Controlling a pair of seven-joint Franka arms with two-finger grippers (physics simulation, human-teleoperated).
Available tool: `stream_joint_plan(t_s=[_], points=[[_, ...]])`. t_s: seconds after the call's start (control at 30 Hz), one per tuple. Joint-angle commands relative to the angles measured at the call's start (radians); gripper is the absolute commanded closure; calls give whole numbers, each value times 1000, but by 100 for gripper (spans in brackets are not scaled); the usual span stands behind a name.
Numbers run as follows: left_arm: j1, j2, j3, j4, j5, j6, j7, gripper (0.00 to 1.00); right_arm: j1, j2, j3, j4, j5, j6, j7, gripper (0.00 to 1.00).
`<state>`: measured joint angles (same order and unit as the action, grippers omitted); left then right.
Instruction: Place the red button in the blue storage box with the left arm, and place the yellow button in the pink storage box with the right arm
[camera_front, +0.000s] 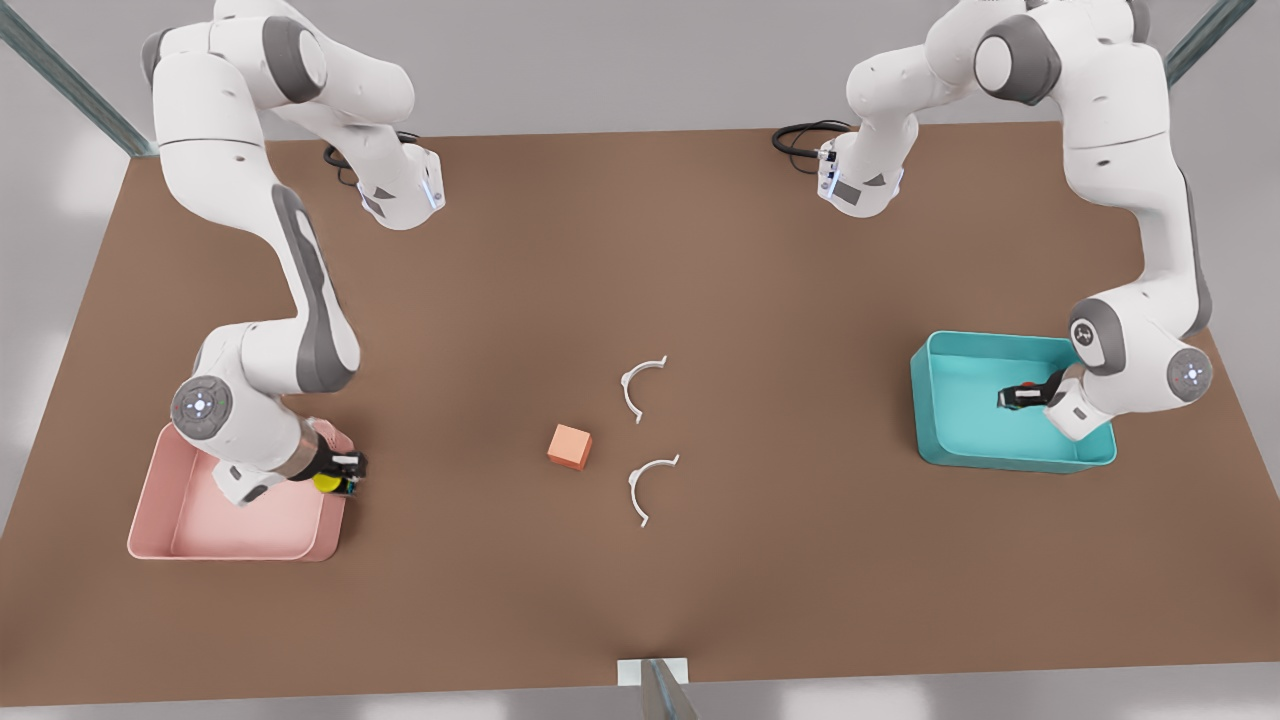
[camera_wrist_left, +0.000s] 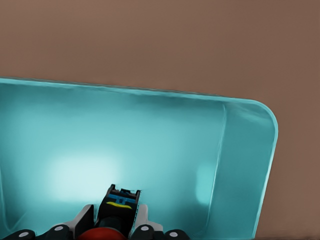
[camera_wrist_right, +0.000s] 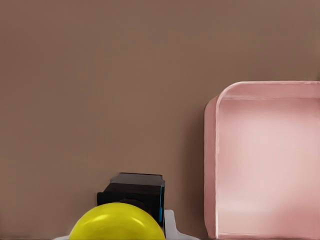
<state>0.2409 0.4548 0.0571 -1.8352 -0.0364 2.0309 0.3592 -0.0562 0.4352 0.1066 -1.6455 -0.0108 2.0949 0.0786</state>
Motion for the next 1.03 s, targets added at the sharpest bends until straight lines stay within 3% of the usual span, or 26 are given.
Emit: stream_joint_plan(t_s=[0.0, 0.23, 0.33, 0.37, 0.4, 0.47, 0.57, 0.63, 0.67, 0.7, 0.77, 1.0], points=[[0, 10, 9, 1, 0, -4, 455, 0, -37, -3, -1, -2, -6, -27, -373, 54], [-9, -33, 7, 14, 0, -24, 437, 0, -178, 37, -2, 3, -4, 1, -553, 53], [-81, -85, -7, 233, -8, -299, 43, 0, -209, 85, -2, 3, 6, 17, -583, 48], [-109, -84, -7, 302, -23, -345, -52, 0, -221, 103, -2, 3, 17, 27, -586, 30], [-153, -85, -7, 372, -39, -383, -204, 0, -232, 114, -1, 7, 29, 37, -585, 0], [-241, -99, -7, 504, -31, -489, -390, 0, -228, 114, -1, 21, 37, 34, -580, 0], [-252, -252, -82, 478, -30, -541, -436, 0, -171, 105, 2, 98, 32, 19, -571, 0], [-232, -317, -160, 429, 23, -537, -436, 0, -146, 91, 44, 226, 28, -119, -487, 0], [-221, -317, -188, 428, 43, -544, -437, 0, -74, 2, 25, 224, 26, -167, -418, 0], [-224, -317, -188, 429, 44, -564, -436, 0, 62, -134, -106, 122, 25, -170, -320, 0], [-226, -315, -188, 430, 47, -567, -436, 0, 73, -256, -73, 44, -27, -245, -155, 0], [-226, -268, -188, 470, 50, -557, -437, 0, 95, -219, -70, 165, -67, -477, -5, 0]])
